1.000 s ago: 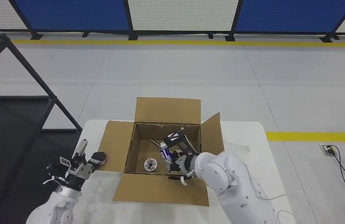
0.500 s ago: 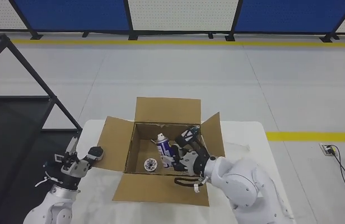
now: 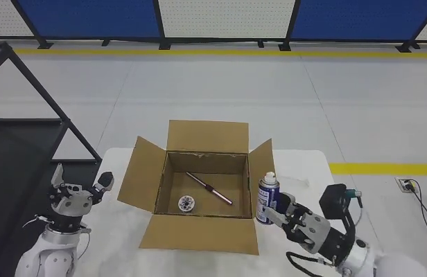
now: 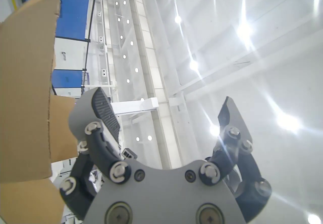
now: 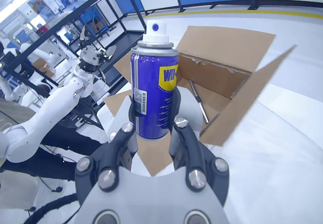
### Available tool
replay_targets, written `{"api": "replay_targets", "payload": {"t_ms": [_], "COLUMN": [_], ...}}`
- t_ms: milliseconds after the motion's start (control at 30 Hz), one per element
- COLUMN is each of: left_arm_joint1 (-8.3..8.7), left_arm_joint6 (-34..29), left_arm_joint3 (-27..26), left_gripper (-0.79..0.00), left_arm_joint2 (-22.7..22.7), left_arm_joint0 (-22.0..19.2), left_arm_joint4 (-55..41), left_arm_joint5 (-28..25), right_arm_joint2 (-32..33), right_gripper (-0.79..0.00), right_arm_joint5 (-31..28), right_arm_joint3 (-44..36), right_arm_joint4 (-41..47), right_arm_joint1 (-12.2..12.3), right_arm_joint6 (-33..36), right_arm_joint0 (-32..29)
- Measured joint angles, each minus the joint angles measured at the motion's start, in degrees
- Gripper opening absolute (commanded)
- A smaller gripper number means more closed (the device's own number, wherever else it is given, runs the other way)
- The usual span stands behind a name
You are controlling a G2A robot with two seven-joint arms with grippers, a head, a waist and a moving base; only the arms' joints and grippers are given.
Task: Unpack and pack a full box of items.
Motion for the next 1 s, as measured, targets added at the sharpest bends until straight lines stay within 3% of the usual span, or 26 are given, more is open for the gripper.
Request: {"api": "replay_targets", "payload": {"t_ms": [100, 533, 767, 1000], "left_arm_joint1": [0.0, 0.09, -0.17, -0.06], "left_arm_joint6": [-1.47, -3.68, -0.6, -0.8], "left_arm_joint3": [0.4, 0.12, -0.49, -0.51], "left_gripper": [0.0, 0.0, 0.0, 0.0], "left_arm_joint2": [-0.33, -1.14, -1.93, -2.74], "left_arm_joint0": [-0.58, -0.68, 0.0, -0.26], "left_arm_joint4": [-2.68, -3.38, -8.17, -8.9], "left_arm_joint5": [1.35, 1.01, 2.51, 3.91], "right_arm_joint2": [3.97, 3.65, 7.77, 11.15], "right_gripper": [-0.785, -0.785, -0.785, -0.785], "right_arm_joint5": [0.83, 1.16, 7.19, 15.08], "right_arm_joint3": [-0.32, -0.06, 2.44, 7.19], "right_arm_joint4": [4.2, 3.64, 3.96, 0.29], "right_arm_joint1": [0.18, 0.22, 1.16, 2.69], "right_arm_joint6": [-1.44, -1.67, -0.84, 8.44], "right_arm_joint0": [-4.29, -4.07, -4.38, -2.34]}}
